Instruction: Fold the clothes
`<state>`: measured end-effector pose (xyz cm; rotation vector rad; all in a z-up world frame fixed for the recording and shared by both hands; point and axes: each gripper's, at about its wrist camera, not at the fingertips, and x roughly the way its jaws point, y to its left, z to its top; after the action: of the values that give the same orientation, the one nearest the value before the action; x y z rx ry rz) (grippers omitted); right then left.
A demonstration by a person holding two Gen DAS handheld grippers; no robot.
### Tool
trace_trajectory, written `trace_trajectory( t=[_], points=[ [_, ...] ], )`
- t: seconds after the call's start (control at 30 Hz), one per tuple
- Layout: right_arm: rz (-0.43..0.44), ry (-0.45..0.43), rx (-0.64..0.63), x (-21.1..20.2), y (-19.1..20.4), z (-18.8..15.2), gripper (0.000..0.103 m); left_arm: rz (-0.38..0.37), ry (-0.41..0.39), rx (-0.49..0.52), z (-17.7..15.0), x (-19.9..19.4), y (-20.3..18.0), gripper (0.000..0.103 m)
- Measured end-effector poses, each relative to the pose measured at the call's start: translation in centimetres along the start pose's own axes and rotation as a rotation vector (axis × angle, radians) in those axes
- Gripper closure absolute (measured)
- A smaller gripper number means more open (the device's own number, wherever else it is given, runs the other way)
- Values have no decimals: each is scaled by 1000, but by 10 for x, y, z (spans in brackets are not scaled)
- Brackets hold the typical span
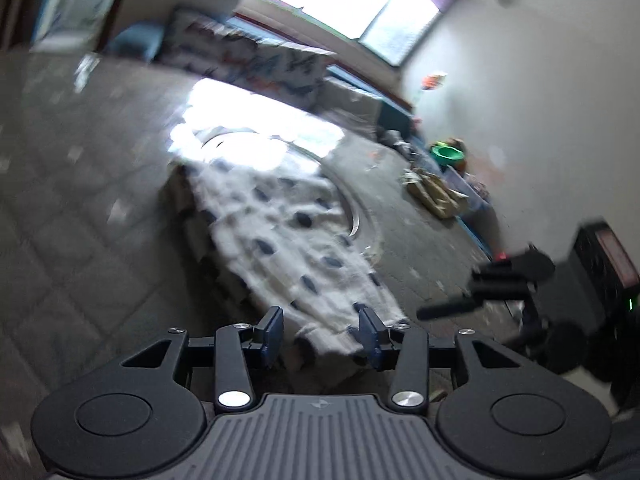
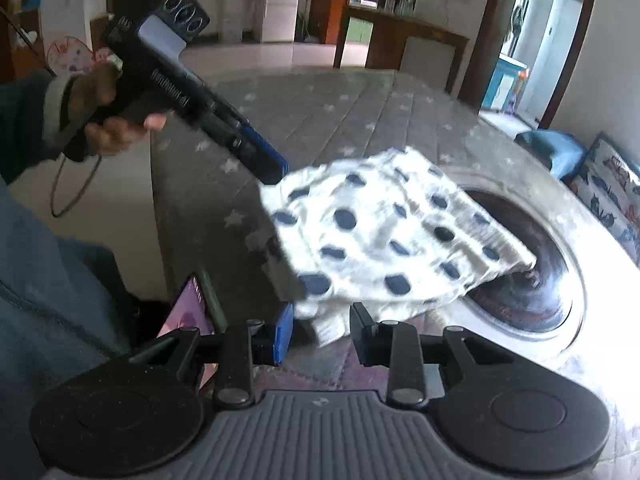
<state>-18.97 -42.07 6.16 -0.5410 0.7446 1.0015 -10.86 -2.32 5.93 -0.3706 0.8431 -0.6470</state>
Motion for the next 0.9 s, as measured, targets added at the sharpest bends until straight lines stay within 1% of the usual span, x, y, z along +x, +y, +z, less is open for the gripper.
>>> trace_trajectory(
  t=[0.07,0.17,0.27,0.37,0.43,0.47,0.5,0.57,0.67,0.83,0.9],
  points=[
    [42,7,64,5,0,-2,73,-5,8,-47,-3,1,5,57],
    [43,16,122,12,3,-3,73,-35,7,-107,-5,1,9,53],
    [37,13,168,15,4,-5,74,-37,14,-129,-5,4,10,52],
    [32,3,204,15,2,-7,80,-47,28,-134,-5,8,9,54],
    [29,-4,227,15,0,-8,84,-51,32,-137,-5,9,8,58],
    [27,-8,239,15,-1,-9,89,-46,32,-135,-5,10,8,64],
    [26,-11,251,15,-1,-10,91,-45,31,-136,-5,9,8,69],
    [23,-18,274,15,-3,-11,95,-47,28,-142,-5,7,8,73],
    [9,-48,282,6,-3,-10,97,-57,21,-140,-3,3,5,81],
    [-26,-80,284,-12,-8,-7,97,-98,11,-100,-2,-1,-11,81],
    [-33,-77,282,-13,-10,-9,97,-98,20,-81,-3,1,-16,81]
  ],
)
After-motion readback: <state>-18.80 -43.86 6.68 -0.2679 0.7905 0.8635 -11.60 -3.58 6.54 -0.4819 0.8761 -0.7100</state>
